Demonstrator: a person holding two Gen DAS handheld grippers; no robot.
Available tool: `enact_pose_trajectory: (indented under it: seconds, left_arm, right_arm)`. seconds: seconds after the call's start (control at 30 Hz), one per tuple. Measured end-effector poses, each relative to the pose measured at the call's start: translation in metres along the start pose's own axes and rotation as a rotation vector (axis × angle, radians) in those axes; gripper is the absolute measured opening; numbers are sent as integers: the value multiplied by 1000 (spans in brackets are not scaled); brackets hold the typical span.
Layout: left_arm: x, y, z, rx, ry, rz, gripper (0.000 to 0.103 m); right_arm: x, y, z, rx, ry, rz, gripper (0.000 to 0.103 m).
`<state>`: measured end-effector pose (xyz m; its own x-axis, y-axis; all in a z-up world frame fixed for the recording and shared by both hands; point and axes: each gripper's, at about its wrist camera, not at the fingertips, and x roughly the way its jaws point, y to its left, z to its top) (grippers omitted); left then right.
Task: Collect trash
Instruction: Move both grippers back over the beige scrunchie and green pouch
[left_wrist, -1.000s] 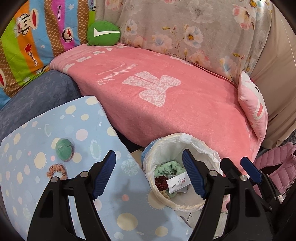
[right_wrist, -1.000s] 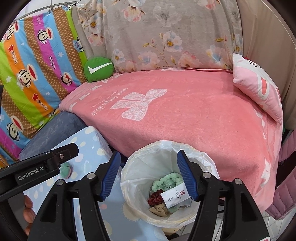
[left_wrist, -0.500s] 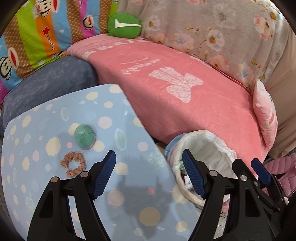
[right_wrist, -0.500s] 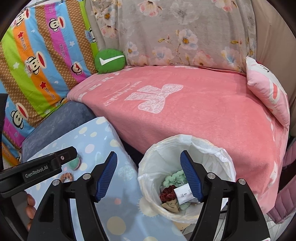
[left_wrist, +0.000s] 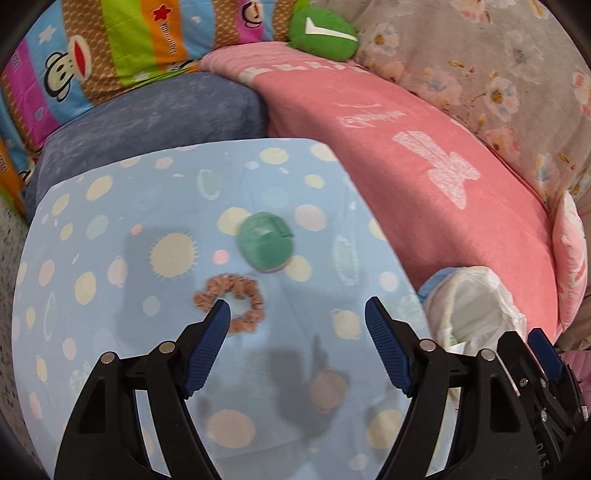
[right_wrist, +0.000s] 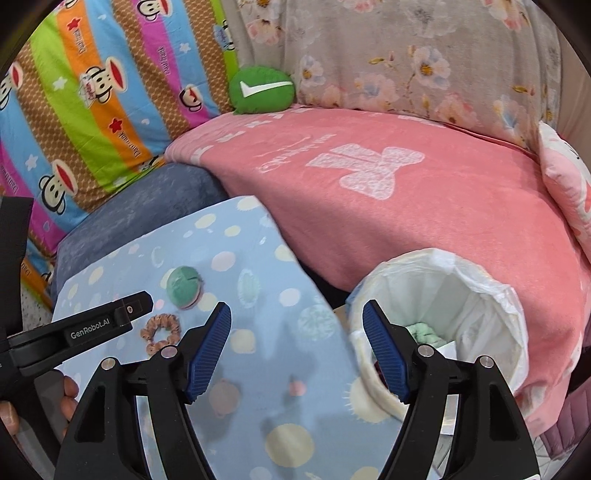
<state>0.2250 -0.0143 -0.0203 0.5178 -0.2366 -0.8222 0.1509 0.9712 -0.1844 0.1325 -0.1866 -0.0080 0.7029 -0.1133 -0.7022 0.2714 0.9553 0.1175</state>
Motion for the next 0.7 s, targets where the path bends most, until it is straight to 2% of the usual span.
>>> enact_pose_trajectory:
  seconds: [0.1, 0.33, 0.7]
  left_arm:
    - [9, 21, -3, -27, 11, 32, 77]
    - [38, 63, -7, -87, 70, 71, 78]
    - [87, 95, -13, -132, 165, 89, 77]
  right_arm:
    - [11, 15, -5, -17, 23, 13, 71]
    - [39, 45, -17, -37, 77, 41, 71]
    - [83, 77, -24, -63, 146, 64, 71]
